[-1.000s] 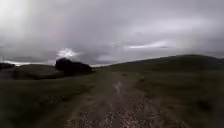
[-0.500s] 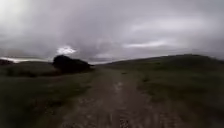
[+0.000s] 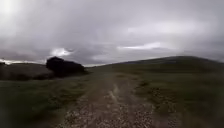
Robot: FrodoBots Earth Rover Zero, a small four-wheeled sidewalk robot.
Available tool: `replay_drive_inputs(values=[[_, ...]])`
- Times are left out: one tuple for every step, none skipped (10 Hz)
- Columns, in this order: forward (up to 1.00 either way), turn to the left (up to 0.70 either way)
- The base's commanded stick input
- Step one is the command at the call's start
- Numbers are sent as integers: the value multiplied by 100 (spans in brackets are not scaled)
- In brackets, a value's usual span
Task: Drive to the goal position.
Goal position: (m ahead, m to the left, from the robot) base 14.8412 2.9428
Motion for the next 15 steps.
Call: replay_drive_inputs(values=[[70, 0], [70, 0], [70, 0], [70, 0], [70, 0], [70, 0], [70, 0], [70, 0], [70, 0], [70, 0], [70, 0], [70, 0], [70, 0], [70, 0], [70, 0]])
